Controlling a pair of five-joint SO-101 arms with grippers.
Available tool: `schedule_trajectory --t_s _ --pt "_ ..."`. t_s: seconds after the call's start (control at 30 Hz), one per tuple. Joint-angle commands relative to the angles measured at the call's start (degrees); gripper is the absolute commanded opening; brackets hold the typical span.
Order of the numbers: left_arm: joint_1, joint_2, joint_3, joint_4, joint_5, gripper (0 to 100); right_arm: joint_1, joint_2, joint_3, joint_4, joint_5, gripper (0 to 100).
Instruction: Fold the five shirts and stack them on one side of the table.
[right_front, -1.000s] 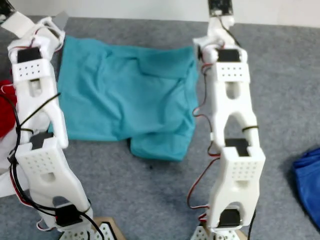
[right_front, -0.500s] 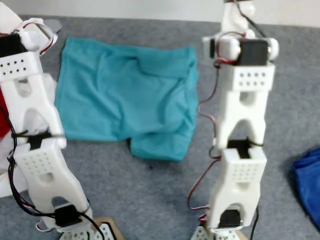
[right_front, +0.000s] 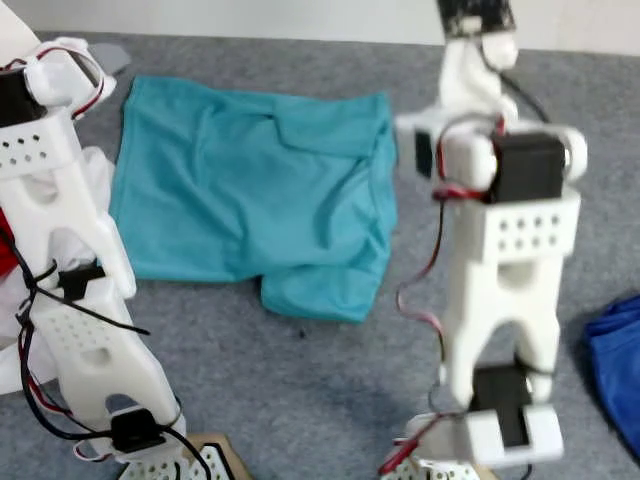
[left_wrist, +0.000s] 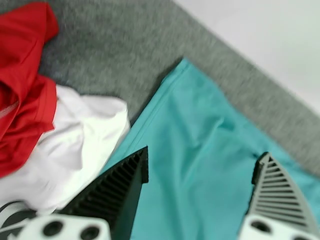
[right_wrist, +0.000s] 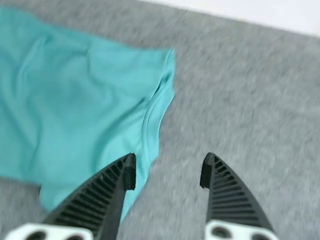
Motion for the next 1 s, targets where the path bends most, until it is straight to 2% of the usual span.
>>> schedule_trajectory --t_s 0.0,0.23,0.33,0.53,0.73,0.97 --pt "1.5 -11.6 13.0 0.4 -2.5 34 -0.6 -10.2 15.5 -5.6 -2.0 22.1" --pt "2.3 -32.8 46.8 -2.3 -3.2 34 -0.9 -26.1 47.5 -19.6 -2.5 22.1" --pt "0.9 -37.3 59.7 -7.5 -3.2 34 -2.1 -33.3 60.2 -24.6 -2.6 22.1" --pt "-0.4 -42.2 84.3 -23.4 -3.3 34 -5.7 -43.6 81.5 -32.0 -2.5 22.1" --pt "-0.5 -44.4 99.6 -35.0 -3.3 34 -9.5 -46.4 94.0 -36.4 -2.5 22.1" --pt "-3.2 -44.1 106.9 -46.8 -3.3 34 -17.3 -46.4 104.0 -40.7 -2.6 22.1"
